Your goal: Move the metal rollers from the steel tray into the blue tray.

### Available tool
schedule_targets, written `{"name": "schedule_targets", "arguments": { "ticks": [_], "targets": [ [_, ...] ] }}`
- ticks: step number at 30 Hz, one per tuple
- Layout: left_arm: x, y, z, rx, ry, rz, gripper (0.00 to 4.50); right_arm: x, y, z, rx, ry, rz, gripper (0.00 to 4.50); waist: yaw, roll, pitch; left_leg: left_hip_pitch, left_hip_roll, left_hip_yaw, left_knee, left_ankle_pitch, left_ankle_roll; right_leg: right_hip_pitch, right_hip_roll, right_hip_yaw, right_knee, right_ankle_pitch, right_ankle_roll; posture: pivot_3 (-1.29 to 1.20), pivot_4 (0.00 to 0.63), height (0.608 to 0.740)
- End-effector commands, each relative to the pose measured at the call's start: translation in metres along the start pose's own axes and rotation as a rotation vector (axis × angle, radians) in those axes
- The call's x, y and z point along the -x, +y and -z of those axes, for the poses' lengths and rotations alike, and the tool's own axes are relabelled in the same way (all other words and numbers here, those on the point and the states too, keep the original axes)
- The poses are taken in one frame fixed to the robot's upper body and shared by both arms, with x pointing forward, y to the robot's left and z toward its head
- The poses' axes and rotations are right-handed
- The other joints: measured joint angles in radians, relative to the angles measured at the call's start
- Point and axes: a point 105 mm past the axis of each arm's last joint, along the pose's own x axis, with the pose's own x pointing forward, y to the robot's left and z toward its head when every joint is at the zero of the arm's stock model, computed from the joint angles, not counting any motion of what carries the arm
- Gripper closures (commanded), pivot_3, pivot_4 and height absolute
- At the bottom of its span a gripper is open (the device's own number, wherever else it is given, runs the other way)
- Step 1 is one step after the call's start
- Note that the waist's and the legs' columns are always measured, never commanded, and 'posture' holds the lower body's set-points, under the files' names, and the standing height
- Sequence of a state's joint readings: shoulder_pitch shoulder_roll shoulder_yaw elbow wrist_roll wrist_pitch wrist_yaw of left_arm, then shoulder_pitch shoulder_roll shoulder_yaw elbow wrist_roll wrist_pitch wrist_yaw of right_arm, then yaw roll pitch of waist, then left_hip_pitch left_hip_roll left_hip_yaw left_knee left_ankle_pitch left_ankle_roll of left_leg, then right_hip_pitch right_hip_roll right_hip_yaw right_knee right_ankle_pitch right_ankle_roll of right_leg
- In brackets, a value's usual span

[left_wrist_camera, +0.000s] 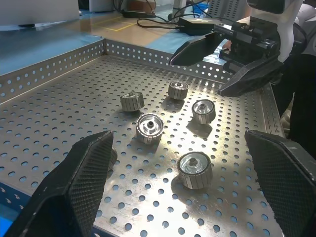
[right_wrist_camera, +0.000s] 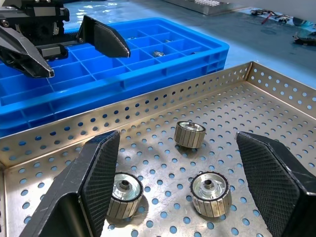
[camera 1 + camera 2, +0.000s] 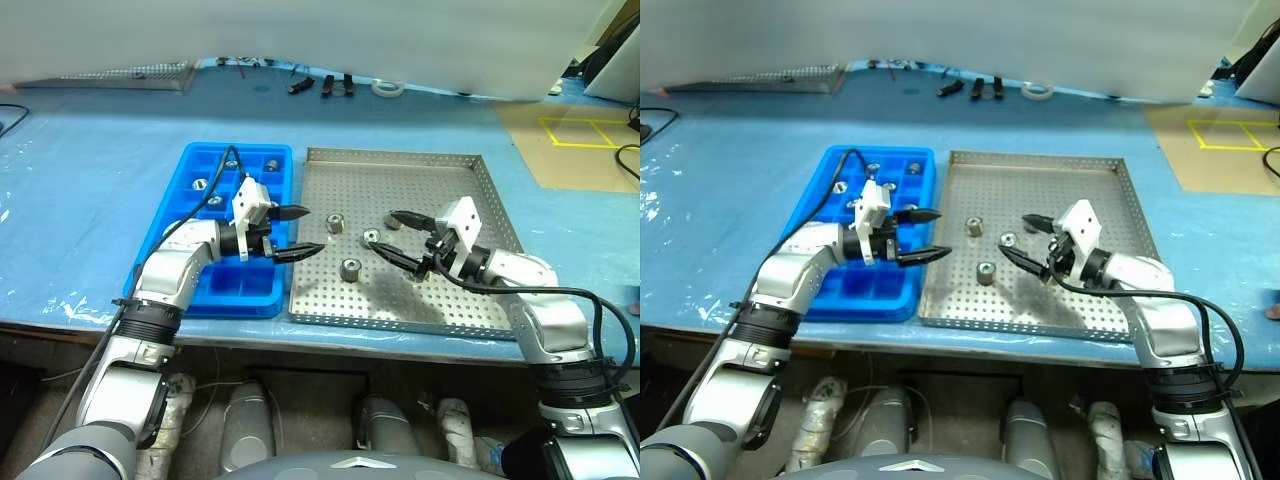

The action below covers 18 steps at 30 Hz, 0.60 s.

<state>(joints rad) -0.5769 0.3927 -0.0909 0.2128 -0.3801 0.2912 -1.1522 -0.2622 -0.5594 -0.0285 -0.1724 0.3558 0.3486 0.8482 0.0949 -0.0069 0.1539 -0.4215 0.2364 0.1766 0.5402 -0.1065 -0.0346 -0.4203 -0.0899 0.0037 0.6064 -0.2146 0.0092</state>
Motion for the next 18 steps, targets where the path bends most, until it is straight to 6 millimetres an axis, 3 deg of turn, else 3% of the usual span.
{"name": "schedule_targets", "arguments": {
  "ticks": [1, 18],
  "targets": [
    [0.0002, -0.0028, -0.0168, -0.046, -0.035, 0.022, 0.00, 0.0065, -0.0044, -0.0145, 0.044, -0.044, 0.012, 0.54, 0.000, 0.000, 0.000, 0.000, 0.000, 0.000, 0.000, 0.000, 0.000, 0.000, 0.000, 0.000, 0.000, 0.000, 0.000, -0.04, 0.150, 0.740],
    [0.0013, -0.0014, -0.0184, -0.053, -0.035, 0.007, 0.00, 0.0058, -0.0057, -0.0141, 0.054, -0.042, 0.007, 0.54, 0.000, 0.000, 0.000, 0.000, 0.000, 0.000, -0.001, 0.000, 0.000, 0.000, 0.000, 0.000, 0.000, 0.000, 0.000, -0.03, 0.150, 0.740]
  ]
}}
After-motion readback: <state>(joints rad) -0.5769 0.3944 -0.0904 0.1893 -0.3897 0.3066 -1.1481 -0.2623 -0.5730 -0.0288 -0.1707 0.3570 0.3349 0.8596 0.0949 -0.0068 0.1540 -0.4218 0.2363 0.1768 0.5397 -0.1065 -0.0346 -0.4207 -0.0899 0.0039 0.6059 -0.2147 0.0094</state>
